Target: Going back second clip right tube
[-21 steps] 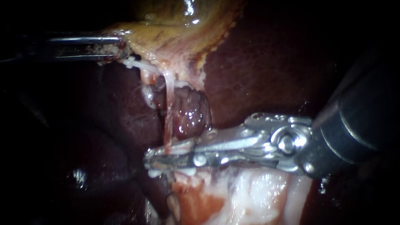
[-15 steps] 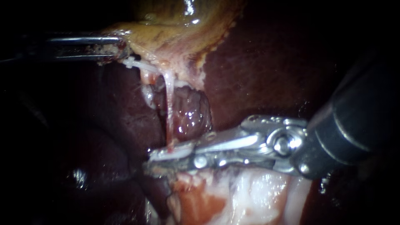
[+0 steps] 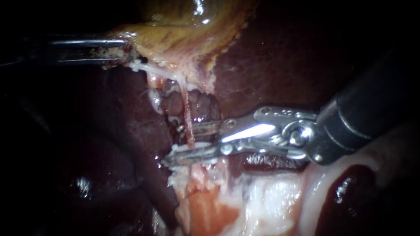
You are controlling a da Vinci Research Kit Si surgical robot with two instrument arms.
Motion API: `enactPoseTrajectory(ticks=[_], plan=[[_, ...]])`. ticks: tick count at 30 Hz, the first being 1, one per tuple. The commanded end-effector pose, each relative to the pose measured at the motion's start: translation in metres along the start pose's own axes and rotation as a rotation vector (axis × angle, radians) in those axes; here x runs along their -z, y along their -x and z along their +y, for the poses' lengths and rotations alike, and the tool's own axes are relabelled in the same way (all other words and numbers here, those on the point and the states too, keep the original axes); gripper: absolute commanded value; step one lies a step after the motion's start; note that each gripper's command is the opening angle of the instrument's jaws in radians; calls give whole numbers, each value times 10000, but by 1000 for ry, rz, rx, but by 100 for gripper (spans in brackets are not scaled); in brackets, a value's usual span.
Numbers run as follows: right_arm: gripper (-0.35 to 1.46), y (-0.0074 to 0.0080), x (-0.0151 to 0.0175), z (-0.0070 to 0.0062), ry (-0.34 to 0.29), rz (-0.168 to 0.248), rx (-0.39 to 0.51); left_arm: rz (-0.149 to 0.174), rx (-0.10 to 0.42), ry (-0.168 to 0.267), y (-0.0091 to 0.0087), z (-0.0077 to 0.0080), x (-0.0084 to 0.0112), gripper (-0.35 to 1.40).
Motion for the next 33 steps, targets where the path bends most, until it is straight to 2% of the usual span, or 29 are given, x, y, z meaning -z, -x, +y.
enactPoseTrajectory(ticks=[1, 4, 8, 14, 24, 30, 33], plan=[[49, 0, 5, -3, -3, -1, 30, 0, 0, 0, 0, 0, 0, -35], [49, 5, 18, -8, -12, -3, 92, 0, 0, 0, 0, 0, 1, -35], [50, 16, 53, -14, -31, -5, 192, -1, 0, 1, 0, 0, 3, -35], [50, 21, 104, -8, -44, -5, 294, 0, 0, 1, 0, 0, 2, -35], [50, 19, 138, -6, -46, -58, 341, 0, -1, 1, 2, 0, -1, -35], [50, 19, 141, -7, -48, -58, 347, 1, -12, 10, 19, 0, -17, -35], [50, 19, 141, -7, -48, -58, 347, -12, -20, 16, 33, -3, -28, -35]])
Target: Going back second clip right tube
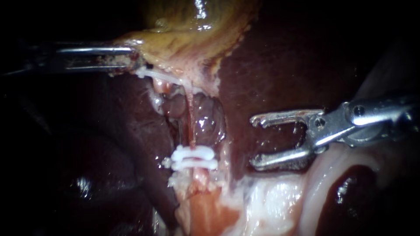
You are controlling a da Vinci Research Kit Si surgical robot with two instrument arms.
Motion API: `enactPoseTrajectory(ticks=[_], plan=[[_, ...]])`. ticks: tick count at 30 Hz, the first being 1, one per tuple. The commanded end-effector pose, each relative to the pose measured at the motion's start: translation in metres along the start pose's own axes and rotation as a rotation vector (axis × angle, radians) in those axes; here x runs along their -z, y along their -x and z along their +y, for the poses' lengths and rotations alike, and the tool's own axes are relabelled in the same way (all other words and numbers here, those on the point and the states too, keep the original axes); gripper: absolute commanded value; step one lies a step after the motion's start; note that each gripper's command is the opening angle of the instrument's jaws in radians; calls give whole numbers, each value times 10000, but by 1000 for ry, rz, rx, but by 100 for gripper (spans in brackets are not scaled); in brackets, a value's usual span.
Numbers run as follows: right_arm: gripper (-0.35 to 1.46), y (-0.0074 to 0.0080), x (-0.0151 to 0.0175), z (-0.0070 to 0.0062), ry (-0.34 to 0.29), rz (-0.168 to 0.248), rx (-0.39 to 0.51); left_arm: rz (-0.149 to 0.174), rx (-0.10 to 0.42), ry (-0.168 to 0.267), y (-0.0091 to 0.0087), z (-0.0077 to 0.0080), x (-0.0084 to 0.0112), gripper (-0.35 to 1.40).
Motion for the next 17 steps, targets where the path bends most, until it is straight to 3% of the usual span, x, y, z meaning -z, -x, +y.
enactPoseTrajectory(ticks=[1, 7, 17], plan=[[50, 0, 0, 0, 0, 0, -1, -7, 6, -1, 5, -1, -4, -35], [50, -1, 1, 0, 0, 0, -1, -19, 7, 12, 21, -2, -18, -35], [50, -3, 2, -1, -1, 1, -2, -20, 15, 16, 18, -2, -14, -35]])
